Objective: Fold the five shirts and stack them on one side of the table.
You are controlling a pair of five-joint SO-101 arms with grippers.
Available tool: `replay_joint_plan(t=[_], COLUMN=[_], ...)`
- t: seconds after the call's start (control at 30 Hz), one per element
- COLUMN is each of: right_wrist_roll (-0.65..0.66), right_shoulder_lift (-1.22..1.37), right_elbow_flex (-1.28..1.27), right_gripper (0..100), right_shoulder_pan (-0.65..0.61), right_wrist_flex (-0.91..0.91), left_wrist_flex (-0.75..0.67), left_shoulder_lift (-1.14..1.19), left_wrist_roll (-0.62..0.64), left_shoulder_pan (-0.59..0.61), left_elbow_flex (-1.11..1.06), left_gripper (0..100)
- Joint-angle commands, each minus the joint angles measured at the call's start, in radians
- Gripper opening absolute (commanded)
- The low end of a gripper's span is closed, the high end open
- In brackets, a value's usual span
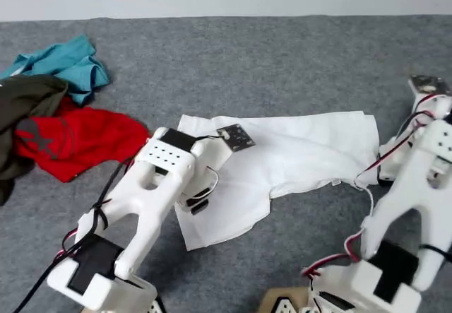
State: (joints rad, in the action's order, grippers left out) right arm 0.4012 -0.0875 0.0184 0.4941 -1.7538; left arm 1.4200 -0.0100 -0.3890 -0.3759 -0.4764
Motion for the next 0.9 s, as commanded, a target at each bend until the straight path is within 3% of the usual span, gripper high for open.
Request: replay_joint_plan(t=[0.0, 0.4, 0.63, 0.87], right_wrist_roll=[0.009, 0.009, 0.009, 0.009], right_shoulder_lift=[-0.091, -0.232, -0.262, -0.263], right_elbow_flex=[-0.020, -0.144, -0.178, -0.181], right_gripper=[18.7, 18.7, 18.7, 18.7], right_shoulder_pan=[0.012, 0.012, 0.012, 0.012], right_wrist_flex=[-0.036, -0.036, -0.036, -0.036], left_wrist_flex=[0.014, -0.029, -0.014, 0.044], left_shoulder_lift=[-0.003, 0.183, 0.196, 0.196], left_wrist_roll=[-0.006, -0.049, -0.061, -0.098], left_shoulder_pan=[-0.025, -0.025, -0.025, -0.021], left_elbow_flex=[0.035, 0.036, 0.036, 0.038], left_gripper=[12, 11, 1, 0])
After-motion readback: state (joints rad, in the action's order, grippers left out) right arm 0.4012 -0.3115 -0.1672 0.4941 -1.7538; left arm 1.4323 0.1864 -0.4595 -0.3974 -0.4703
